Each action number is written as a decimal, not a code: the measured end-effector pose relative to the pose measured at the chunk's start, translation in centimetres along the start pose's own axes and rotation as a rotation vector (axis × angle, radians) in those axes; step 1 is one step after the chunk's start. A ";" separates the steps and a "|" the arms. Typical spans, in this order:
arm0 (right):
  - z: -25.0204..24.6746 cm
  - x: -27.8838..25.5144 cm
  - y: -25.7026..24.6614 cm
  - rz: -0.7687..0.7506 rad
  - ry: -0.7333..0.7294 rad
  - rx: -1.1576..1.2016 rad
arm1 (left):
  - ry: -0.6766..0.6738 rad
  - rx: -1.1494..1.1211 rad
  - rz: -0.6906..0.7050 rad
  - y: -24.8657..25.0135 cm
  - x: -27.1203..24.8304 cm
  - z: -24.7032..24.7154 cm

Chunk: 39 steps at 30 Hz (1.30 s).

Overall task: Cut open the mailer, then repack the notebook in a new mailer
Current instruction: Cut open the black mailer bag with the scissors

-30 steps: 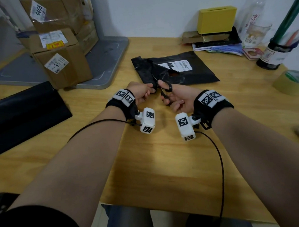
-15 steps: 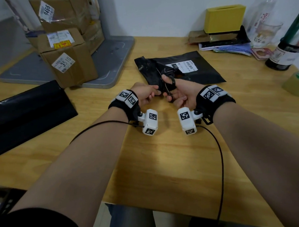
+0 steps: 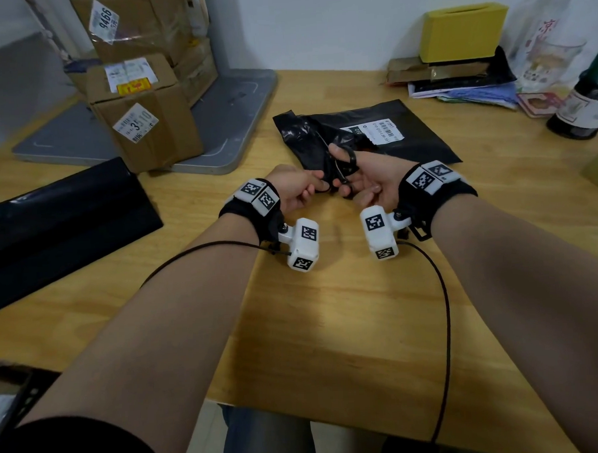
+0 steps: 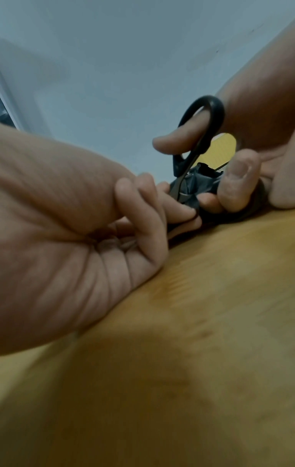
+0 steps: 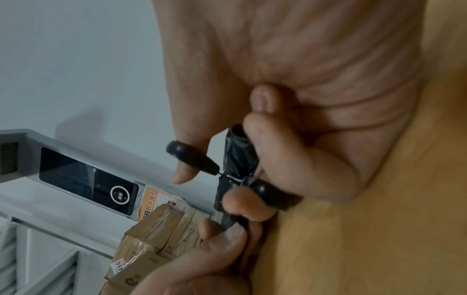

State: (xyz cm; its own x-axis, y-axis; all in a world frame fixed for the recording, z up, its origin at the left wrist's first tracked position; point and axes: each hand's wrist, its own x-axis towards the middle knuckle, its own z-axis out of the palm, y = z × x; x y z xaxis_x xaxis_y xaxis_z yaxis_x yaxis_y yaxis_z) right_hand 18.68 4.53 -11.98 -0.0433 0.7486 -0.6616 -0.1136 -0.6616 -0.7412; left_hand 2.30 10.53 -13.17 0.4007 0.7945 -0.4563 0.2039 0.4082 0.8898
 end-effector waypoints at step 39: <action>0.2 -0.1 0.4 -0.071 0.010 -0.021 | -0.131 0.034 -0.105 -1.3 -1.9 -2.3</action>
State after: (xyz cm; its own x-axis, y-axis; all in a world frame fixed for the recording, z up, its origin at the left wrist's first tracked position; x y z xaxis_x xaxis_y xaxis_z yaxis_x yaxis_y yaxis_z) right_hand 18.44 4.17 -12.21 -0.0260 0.7931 -0.6085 -0.0952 -0.6079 -0.7882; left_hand -0.84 9.51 -13.44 0.4878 0.6820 -0.5449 0.2800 0.4691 0.8376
